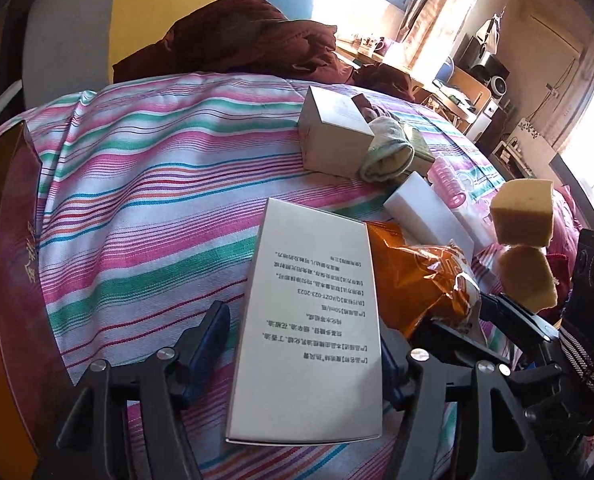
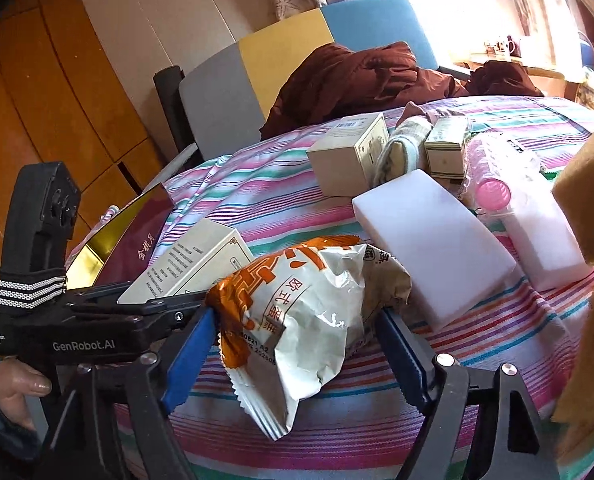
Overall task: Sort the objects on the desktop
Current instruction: 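Grasp the orange-and-white snack bag with the right tool while the left tool holds the box, then carry the white box and snack bag over the gold tray with both tools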
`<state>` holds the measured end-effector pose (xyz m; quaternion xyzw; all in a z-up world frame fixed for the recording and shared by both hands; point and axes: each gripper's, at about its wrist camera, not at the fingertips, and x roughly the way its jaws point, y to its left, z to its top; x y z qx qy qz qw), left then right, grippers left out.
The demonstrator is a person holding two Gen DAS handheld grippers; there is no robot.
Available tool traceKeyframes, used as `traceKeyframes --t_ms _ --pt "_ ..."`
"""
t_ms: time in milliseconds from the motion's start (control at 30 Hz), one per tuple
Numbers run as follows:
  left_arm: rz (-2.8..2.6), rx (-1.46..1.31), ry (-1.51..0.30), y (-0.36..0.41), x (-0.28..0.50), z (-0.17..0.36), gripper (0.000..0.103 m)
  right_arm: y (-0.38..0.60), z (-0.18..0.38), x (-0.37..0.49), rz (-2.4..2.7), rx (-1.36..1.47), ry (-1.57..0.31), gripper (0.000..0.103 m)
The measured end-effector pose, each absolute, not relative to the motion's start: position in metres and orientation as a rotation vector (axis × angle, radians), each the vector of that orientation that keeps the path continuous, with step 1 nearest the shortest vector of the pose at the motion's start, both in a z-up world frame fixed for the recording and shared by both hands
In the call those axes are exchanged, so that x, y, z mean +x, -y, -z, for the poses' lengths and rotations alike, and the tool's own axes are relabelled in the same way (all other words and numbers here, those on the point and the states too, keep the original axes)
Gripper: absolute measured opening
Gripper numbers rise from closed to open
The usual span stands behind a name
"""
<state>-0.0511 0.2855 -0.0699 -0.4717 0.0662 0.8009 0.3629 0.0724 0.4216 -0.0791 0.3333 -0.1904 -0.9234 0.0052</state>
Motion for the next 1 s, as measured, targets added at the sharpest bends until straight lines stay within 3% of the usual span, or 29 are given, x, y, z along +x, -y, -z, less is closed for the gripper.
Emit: traceKeyframes --t_ms 67,333,633,1000 --pt "-2.06 -1.19 -0.198 -0.286 -0.044 0.069 0.056 -0.419 0.078 0.076 2.903 1.03 0.573 0.073" --pt "-2.058 -1.108 -0.215 -0.279 -0.021 0.057 0.054 -0.417 0.072 0.093 2.915 1.0 0.555 0.062" --pt "-2.083 -1.014 -0.155 -0.253 -0.005 0.024 0.054 -0.411 0.05 0.106 2.914 0.92 0.541 0.06" --pt "-2.292 -1.015 -0.013 -0.152 -0.031 -0.007 0.055 -0.331 0.007 0.046 2.755 0.83 0.245 0.06"
